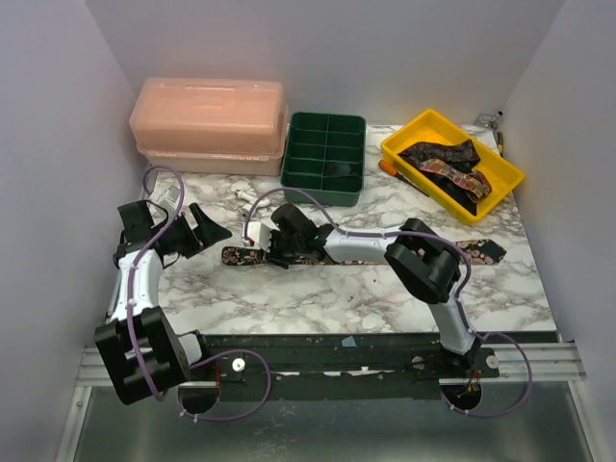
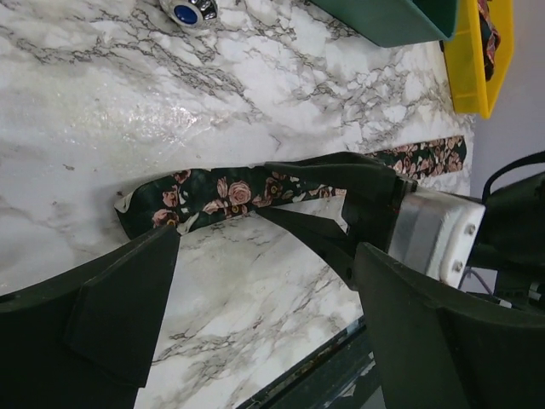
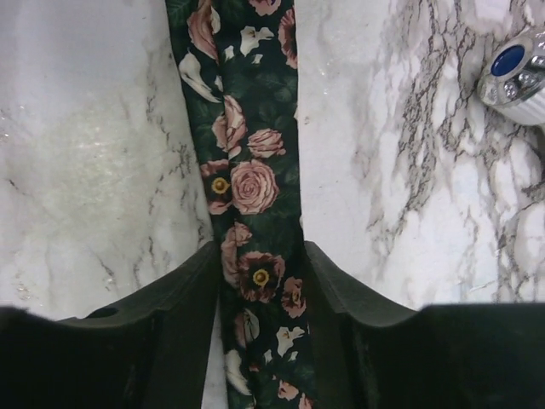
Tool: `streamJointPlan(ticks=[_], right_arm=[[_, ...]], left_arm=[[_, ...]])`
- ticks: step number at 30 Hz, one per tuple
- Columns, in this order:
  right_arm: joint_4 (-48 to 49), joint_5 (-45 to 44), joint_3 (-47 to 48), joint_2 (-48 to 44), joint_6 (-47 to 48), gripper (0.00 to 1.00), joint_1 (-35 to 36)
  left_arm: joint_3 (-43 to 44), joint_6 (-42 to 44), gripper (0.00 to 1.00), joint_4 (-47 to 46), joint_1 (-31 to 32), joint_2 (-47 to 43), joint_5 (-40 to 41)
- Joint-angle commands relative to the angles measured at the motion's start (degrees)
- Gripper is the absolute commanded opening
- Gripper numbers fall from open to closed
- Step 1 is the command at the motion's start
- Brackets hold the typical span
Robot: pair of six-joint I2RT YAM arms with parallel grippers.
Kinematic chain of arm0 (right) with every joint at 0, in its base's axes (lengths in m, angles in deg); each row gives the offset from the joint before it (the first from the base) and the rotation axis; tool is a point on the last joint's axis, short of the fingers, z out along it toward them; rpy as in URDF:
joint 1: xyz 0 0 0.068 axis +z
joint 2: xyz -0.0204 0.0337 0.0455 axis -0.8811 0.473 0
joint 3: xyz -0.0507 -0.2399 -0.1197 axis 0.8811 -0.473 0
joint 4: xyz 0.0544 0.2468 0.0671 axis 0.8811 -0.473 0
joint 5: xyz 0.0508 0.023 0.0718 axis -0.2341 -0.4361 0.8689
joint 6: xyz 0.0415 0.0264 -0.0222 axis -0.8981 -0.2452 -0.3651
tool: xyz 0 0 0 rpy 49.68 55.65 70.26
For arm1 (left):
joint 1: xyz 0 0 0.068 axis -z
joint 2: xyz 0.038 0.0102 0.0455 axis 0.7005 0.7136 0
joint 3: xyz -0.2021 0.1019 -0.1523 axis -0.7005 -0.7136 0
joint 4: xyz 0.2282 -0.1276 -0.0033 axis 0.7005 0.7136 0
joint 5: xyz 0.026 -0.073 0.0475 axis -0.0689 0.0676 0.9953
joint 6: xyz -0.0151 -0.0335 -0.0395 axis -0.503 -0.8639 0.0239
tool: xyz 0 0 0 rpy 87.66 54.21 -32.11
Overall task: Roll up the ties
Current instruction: Roll the tie at the center of the board.
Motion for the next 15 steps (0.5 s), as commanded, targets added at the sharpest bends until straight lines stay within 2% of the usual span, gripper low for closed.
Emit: streamJointPlan(ticks=[1,4,6,11,13,15], right_arm=[[-1.58,-7.29,-5.96,1.28,4.05,0.38,0.50],[-1.16,-7.51,-7.00,0.61,4.78,0.29,0.53],[-1.21,-6.99,-7.50,-0.03,5.35,0.28,0.61],[-3.47,-6.38,-6.46,-0.13,5.30,0.45,0.89],[-4.65,-5.86,-5.91,-0.73,4.49,0.58,0.94],[-5.61,-5.16,-5.54,-1.76,3.87,0.61,0.97]], left_arm=[[-1.09,-4.35,0.86,-3.94,-0.08,2.80,-3.44],[-0.07,-4.73,0.81,-4.31,1.34,5.72,-4.62],[1.31,-4.36,0.77,-3.97,2.93,7.74,-5.02],[3.99,-5.78,0.63,-4.80,6.42,13.08,-7.79],[5.15,-6.66,0.55,-5.15,7.05,15.61,-8.67],[5.84,-7.48,0.50,-5.36,7.08,17.91,-9.19]])
